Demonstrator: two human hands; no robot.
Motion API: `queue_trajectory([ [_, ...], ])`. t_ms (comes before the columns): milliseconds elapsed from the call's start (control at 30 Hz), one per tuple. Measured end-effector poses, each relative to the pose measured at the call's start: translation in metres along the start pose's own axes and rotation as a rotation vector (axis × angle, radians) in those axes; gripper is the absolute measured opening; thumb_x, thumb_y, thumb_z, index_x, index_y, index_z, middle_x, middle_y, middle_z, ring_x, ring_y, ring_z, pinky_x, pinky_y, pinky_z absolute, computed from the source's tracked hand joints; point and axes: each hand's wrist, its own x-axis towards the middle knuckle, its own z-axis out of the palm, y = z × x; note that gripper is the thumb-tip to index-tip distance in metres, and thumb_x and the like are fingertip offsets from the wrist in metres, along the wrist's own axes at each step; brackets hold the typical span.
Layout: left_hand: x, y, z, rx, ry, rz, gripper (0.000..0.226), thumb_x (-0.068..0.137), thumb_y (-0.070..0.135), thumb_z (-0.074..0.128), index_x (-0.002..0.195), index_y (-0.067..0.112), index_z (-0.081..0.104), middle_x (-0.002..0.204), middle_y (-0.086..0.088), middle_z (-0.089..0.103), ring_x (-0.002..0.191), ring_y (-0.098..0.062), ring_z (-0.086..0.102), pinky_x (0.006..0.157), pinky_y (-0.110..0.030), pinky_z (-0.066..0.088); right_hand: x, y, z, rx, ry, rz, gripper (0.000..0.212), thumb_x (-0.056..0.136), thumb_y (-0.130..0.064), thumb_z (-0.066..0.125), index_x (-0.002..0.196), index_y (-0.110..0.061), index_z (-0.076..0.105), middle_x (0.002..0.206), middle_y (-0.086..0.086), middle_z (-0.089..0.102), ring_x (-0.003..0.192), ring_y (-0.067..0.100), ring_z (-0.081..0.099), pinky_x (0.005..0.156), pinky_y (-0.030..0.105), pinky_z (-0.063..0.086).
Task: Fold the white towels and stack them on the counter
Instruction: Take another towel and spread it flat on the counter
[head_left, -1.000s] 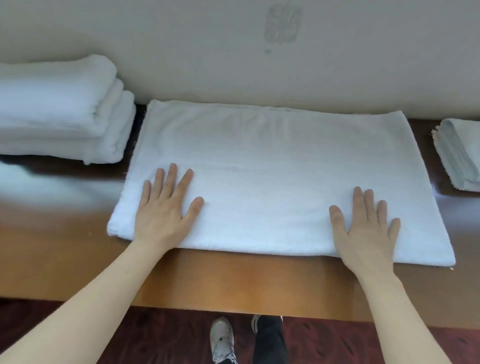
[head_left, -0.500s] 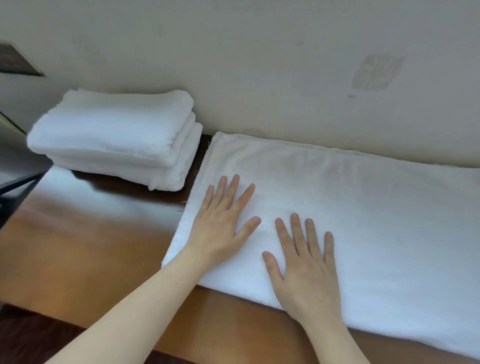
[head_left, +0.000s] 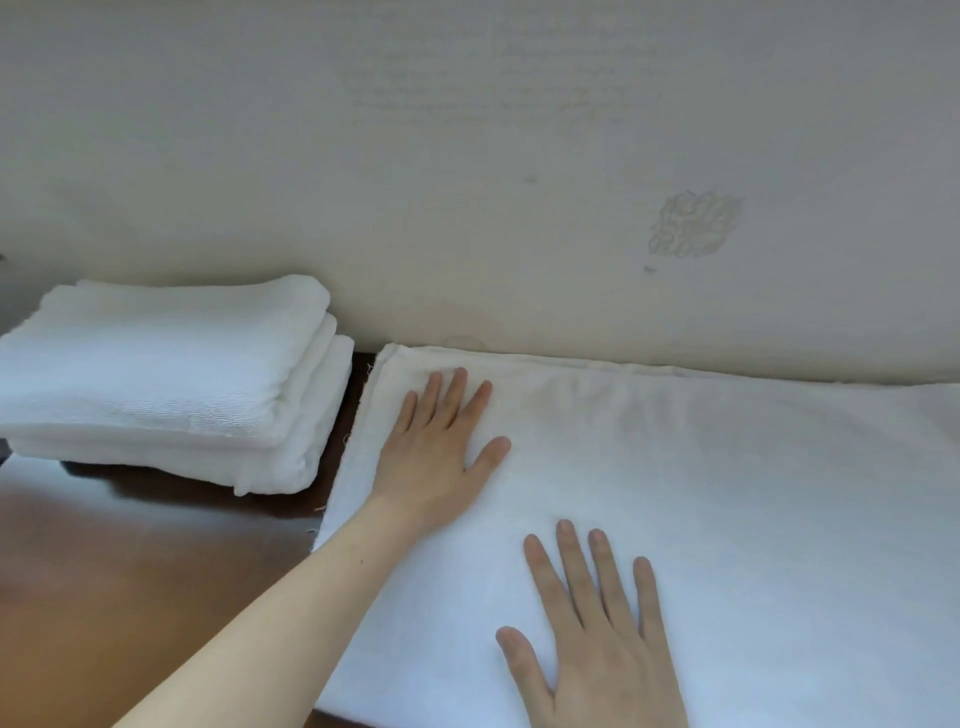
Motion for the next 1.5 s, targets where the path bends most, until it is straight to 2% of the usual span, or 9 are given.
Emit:
queue_trajectory([
  [133,0.014,-0.027,-0.012,0.073,-0.006,-0.125,0.071,0.094,0.065,0.004,0.158,0.036,-0.004,0.164,0.015,-0.018,0.15,-0.008,-0.02,0.122,-0.039,-0.013,0.0,0.002,0.002,-0.018,0.024,-0.018,0.07,0.096,-0.066,0.023,0.143,-0.022,0.052,0.154,0.006,0.041,0.141,0.03,0.04,0.107,0.06,0.031],
  [267,-0.001,-0.036,-0.014,0.067,0.046,-0.241,0.079,0.09,0.071,-0.005,0.159,0.032,-0.003,0.163,0.009,-0.02,0.151,-0.018,-0.02,0.12,-0.037,-0.017,0.0,-0.001,0.0,-0.015,0.006,-0.014,0.071,0.096,-0.067,0.023,0.144,-0.021,0.05,0.154,0.007,0.041,0.14,0.034,0.039,0.106,0.06,0.03],
  [500,-0.013,0.011,0.004,0.009,0.014,-0.073,0.076,0.088,0.076,-0.006,0.156,0.041,-0.009,0.163,0.011,-0.022,0.148,-0.01,-0.027,0.121,-0.037,-0.016,0.001,0.001,-0.001,0.013,-0.063,-0.013,0.074,0.095,-0.069,0.025,0.146,-0.021,0.046,0.157,0.007,0.036,0.143,0.032,0.034,0.108,0.059,0.027],
  [700,-0.023,-0.013,-0.017,0.016,-0.045,-0.232,0.082,0.087,0.073,-0.003,0.159,0.033,-0.003,0.166,0.003,-0.014,0.151,-0.015,-0.02,0.122,-0.038,-0.012,-0.004,-0.001,-0.004,0.062,-0.116,-0.003,0.072,0.098,-0.068,0.023,0.155,-0.024,0.029,0.164,0.003,0.019,0.151,0.027,0.015,0.115,0.058,0.018],
  [833,-0.076,0.012,-0.009,-0.124,-0.01,-0.109,0.074,0.092,0.072,0.003,0.158,0.038,-0.001,0.163,0.01,-0.018,0.149,-0.011,-0.025,0.121,-0.033,-0.016,-0.004,-0.001,-0.007,0.063,-0.166,0.011,0.071,0.099,-0.067,0.016,0.157,-0.026,0.02,0.166,0.001,0.01,0.153,0.024,0.002,0.117,0.058,0.011],
  [933,-0.119,0.011,0.002,-0.016,-0.036,-0.058,0.068,0.096,0.069,0.007,0.157,0.041,-0.005,0.164,0.012,-0.017,0.15,-0.01,-0.022,0.123,-0.036,-0.011,-0.005,-0.002,-0.005,0.068,-0.195,0.024,0.072,0.098,-0.068,0.01,0.158,-0.028,0.015,0.166,-0.001,0.004,0.153,0.022,-0.005,0.119,0.058,0.007],
  [1100,-0.129,-0.018,-0.014,0.054,-0.017,-0.26,0.077,0.091,0.07,0.002,0.159,0.034,-0.001,0.166,0.002,-0.011,0.152,-0.018,-0.017,0.123,-0.041,-0.008,-0.006,-0.002,-0.005,0.061,-0.22,0.031,0.073,0.096,-0.07,0.0,0.158,-0.031,0.002,0.165,-0.004,-0.009,0.15,0.019,-0.019,0.12,0.056,-0.002],
  [1300,-0.163,0.023,0.005,-0.002,-0.054,0.026,0.065,0.099,0.066,0.012,0.158,0.039,0.003,0.167,0.009,-0.007,0.152,-0.013,-0.014,0.123,-0.037,-0.007,-0.007,-0.003,-0.005,0.059,-0.203,0.039,0.075,0.094,-0.071,-0.005,0.158,-0.031,0.001,0.165,-0.004,-0.009,0.15,0.019,-0.02,0.12,0.054,-0.004],
  [1500,-0.172,-0.031,-0.012,0.095,-0.042,-0.207,0.077,0.092,0.073,0.001,0.159,0.035,0.003,0.167,0.002,-0.002,0.153,-0.022,-0.008,0.123,-0.041,-0.003,-0.008,-0.003,-0.003,0.072,-0.189,0.041,0.074,0.095,-0.069,-0.004,0.158,-0.031,0.003,0.166,-0.003,-0.008,0.151,0.02,-0.017,0.12,0.054,-0.005],
])
